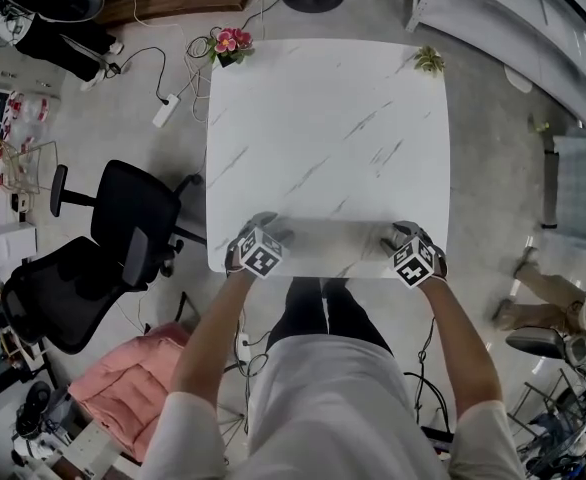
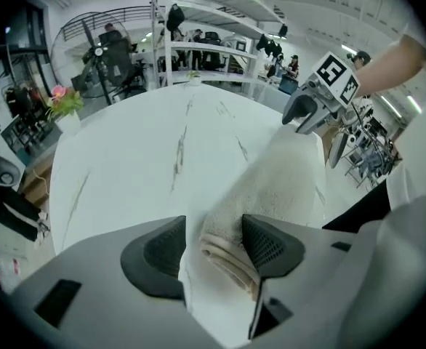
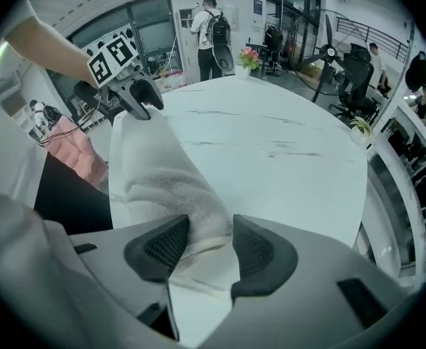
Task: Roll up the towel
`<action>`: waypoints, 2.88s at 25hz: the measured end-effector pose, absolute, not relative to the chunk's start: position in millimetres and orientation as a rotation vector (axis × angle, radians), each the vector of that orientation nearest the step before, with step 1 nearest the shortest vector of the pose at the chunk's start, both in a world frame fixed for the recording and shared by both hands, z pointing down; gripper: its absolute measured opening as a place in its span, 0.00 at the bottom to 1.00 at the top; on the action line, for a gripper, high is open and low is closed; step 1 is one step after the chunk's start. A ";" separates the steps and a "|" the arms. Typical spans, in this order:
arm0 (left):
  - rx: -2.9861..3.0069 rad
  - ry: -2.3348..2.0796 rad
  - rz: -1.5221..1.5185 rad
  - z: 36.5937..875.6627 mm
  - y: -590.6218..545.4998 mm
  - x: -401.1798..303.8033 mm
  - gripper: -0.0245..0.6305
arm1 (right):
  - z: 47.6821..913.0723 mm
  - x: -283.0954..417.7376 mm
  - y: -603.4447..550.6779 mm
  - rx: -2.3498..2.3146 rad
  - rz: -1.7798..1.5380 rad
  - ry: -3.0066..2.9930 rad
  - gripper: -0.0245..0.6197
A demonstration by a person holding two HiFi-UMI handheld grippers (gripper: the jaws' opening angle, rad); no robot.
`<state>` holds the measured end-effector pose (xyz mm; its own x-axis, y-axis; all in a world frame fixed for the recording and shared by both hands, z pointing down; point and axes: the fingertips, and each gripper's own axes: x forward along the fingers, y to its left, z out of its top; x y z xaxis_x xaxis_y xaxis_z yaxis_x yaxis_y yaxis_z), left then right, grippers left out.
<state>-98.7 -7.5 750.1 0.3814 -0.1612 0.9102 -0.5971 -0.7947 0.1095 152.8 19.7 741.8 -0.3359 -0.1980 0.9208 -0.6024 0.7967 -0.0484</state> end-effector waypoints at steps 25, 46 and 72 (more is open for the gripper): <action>2.334 -1.143 1.009 601.6 65.6 -103.8 0.28 | 572.6 139.8 63.7 0.969 0.304 -2.209 0.27; 2.531 -1.200 0.626 450.9 160.4 -138.9 0.08 | 424.3 88.2 178.2 1.360 0.241 -2.246 0.16; 2.539 -1.268 0.387 370.6 224.1 -133.0 0.06 | 338.7 96.1 242.0 1.413 0.163 -2.423 0.06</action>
